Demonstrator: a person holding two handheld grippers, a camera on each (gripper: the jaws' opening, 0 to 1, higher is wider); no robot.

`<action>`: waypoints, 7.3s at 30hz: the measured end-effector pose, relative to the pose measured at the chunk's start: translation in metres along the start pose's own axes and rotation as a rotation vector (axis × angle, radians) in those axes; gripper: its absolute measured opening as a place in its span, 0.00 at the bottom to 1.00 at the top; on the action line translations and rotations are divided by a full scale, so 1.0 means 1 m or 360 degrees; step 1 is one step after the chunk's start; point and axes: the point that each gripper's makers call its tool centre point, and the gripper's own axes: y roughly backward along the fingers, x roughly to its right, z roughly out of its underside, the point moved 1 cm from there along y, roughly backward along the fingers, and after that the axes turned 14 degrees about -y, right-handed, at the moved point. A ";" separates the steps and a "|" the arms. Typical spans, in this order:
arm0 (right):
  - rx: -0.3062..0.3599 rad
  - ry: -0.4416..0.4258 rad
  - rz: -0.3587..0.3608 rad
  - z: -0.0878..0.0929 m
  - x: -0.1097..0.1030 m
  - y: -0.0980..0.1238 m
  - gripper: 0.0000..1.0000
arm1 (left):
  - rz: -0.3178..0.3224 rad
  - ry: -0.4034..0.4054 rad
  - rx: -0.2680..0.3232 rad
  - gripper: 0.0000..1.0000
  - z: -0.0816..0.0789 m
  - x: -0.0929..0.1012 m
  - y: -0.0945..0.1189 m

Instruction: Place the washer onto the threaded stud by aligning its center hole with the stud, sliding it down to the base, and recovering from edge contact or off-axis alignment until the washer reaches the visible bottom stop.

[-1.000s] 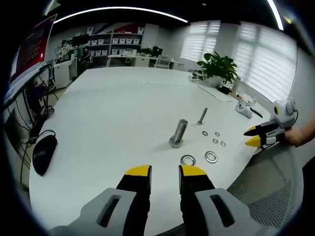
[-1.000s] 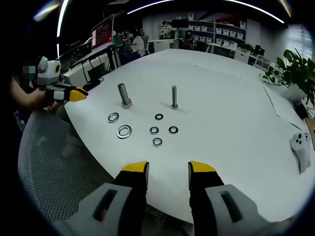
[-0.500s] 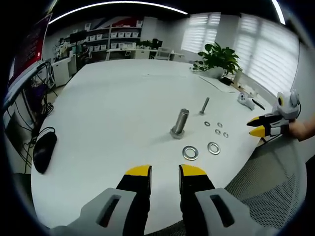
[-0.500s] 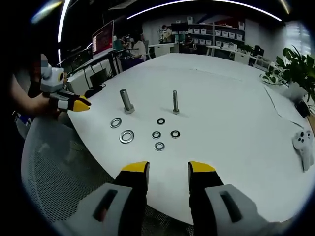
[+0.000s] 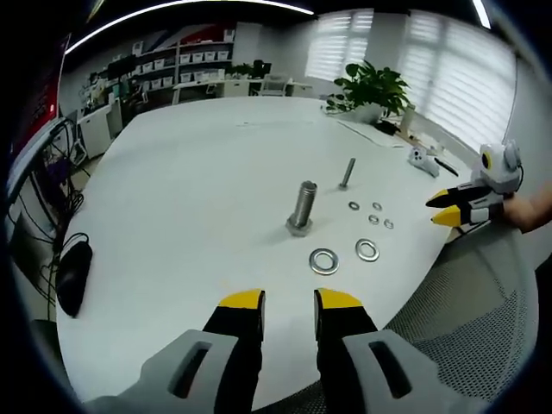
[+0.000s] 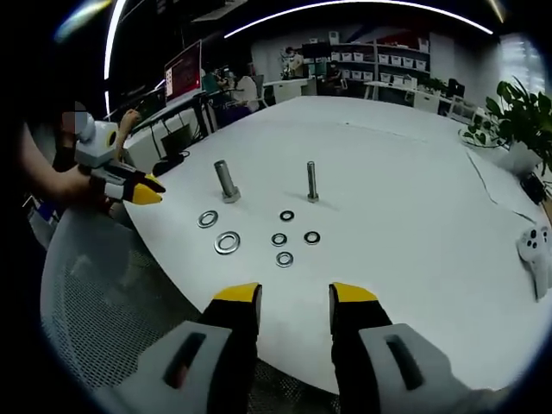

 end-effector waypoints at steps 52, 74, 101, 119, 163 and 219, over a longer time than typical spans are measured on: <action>0.0083 -0.0004 -0.0065 -0.007 -0.005 0.004 0.34 | 0.0246 -0.0293 -0.0516 0.27 -0.012 0.044 -0.078; 0.0075 -0.0005 -0.0085 -0.006 -0.008 0.004 0.34 | 0.0299 -0.0543 -0.0597 0.25 -0.011 0.043 -0.084; 0.0097 -0.0014 -0.0102 -0.008 -0.009 0.005 0.34 | 0.0371 -0.0726 -0.0737 0.21 -0.012 0.041 -0.087; 0.0097 -0.0016 -0.0114 -0.008 -0.010 0.005 0.34 | 0.0440 -0.0809 -0.0878 0.21 0.000 0.028 -0.074; 0.0101 -0.0018 -0.0125 -0.008 -0.010 0.004 0.34 | 0.0431 -0.0864 -0.1048 0.19 0.001 0.029 -0.076; 0.0105 -0.0032 -0.0129 -0.009 -0.012 0.004 0.34 | 0.0429 -0.0806 -0.0781 0.19 -0.080 0.005 -0.056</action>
